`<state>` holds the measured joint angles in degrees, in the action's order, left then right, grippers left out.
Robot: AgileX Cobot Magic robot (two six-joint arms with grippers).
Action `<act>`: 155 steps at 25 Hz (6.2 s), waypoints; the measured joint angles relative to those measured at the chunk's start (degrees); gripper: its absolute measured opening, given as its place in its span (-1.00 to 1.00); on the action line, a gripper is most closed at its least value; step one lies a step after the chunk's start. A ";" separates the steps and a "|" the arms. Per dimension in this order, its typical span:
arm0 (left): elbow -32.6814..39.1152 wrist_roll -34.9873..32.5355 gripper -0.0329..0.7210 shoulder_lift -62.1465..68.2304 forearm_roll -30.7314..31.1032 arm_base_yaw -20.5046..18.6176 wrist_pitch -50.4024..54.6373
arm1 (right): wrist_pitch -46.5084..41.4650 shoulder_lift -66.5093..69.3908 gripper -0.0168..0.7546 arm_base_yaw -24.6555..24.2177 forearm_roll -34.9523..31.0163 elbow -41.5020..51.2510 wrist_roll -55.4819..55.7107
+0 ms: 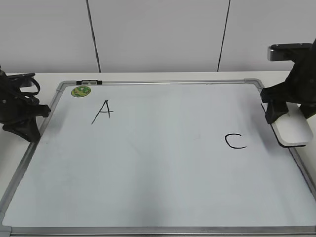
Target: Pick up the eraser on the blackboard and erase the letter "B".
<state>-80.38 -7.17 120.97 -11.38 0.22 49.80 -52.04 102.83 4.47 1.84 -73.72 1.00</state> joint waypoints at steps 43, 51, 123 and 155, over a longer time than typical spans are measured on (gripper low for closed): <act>-4.03 -0.35 0.07 0.77 -0.36 0.00 0.52 | -7.56 7.23 0.64 0.00 0.25 -18.02 -1.00; -20.61 -0.35 0.51 0.66 -0.58 0.00 17.26 | -17.54 3.02 0.58 0.00 -1.84 -27.69 -4.36; 48.34 8.08 0.44 -108.77 11.92 4.49 21.64 | -20.83 -90.21 0.56 0.00 1.90 40.30 -4.17; 51.01 8.17 0.44 -109.12 12.15 4.49 13.41 | -12.98 -90.44 0.56 0.00 0.20 44.80 -3.71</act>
<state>-29.37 1.00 11.85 0.77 4.71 63.20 -65.02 12.40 4.47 2.03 -28.92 -2.71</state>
